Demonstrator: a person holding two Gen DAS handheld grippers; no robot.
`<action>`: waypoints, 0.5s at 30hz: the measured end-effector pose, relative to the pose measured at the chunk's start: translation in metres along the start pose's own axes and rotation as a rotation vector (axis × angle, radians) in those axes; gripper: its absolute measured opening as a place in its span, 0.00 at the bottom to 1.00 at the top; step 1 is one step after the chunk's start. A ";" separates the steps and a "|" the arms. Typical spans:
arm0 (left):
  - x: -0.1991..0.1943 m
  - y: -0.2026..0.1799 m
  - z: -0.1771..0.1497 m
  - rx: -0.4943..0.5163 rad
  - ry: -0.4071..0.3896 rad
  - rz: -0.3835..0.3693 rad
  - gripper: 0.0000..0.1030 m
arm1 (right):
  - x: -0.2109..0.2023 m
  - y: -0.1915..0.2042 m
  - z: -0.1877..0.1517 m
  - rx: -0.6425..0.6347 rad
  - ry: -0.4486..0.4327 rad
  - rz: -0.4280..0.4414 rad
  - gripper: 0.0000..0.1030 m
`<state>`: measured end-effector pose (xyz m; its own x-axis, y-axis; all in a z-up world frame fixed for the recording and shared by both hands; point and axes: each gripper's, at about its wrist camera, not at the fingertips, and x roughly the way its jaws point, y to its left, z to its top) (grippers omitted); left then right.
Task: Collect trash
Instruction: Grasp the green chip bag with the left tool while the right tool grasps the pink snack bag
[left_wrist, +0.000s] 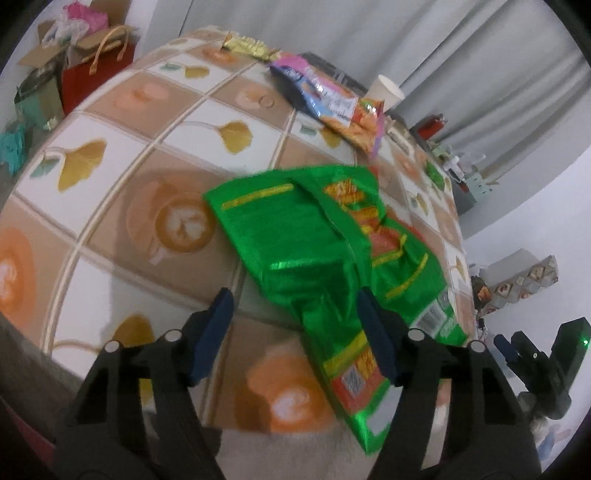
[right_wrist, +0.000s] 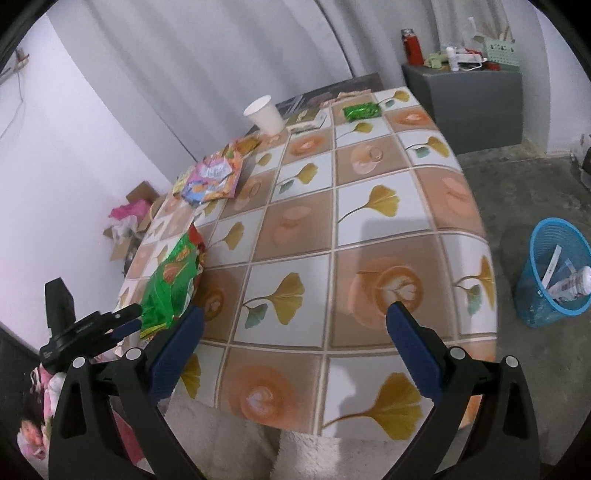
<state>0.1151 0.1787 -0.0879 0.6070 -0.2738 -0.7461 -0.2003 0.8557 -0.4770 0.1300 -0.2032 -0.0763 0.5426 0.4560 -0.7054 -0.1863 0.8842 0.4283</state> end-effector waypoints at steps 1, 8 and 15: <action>0.003 -0.003 0.002 0.017 -0.001 0.014 0.58 | 0.003 0.001 0.001 -0.003 0.005 -0.002 0.94; 0.013 -0.020 0.000 0.163 -0.050 0.120 0.36 | 0.023 0.018 0.013 -0.058 0.046 -0.030 0.94; 0.007 -0.011 0.000 0.223 -0.085 0.106 0.33 | 0.047 0.056 0.076 -0.185 0.029 0.038 0.94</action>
<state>0.1221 0.1670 -0.0879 0.6562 -0.1474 -0.7401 -0.0979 0.9558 -0.2771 0.2071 -0.1394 -0.0426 0.5088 0.4898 -0.7080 -0.3554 0.8686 0.3455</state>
